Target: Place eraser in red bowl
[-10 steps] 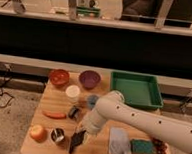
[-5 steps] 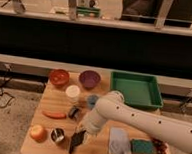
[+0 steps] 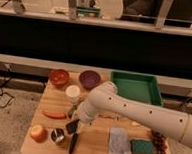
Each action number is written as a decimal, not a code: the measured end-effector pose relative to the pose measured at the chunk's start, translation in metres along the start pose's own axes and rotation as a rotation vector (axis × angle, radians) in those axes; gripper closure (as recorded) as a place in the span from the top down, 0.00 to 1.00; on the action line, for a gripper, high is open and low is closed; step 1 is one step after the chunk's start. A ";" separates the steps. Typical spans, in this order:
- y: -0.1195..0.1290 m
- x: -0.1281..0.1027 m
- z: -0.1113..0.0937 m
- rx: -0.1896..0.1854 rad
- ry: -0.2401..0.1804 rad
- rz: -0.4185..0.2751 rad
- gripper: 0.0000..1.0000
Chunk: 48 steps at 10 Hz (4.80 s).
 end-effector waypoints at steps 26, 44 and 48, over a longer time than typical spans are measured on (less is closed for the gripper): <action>-0.265 -0.027 0.017 0.141 0.033 -0.279 0.00; -0.289 -0.001 0.021 0.135 0.049 -0.268 0.00; -0.293 0.011 0.023 0.141 0.052 -0.242 0.00</action>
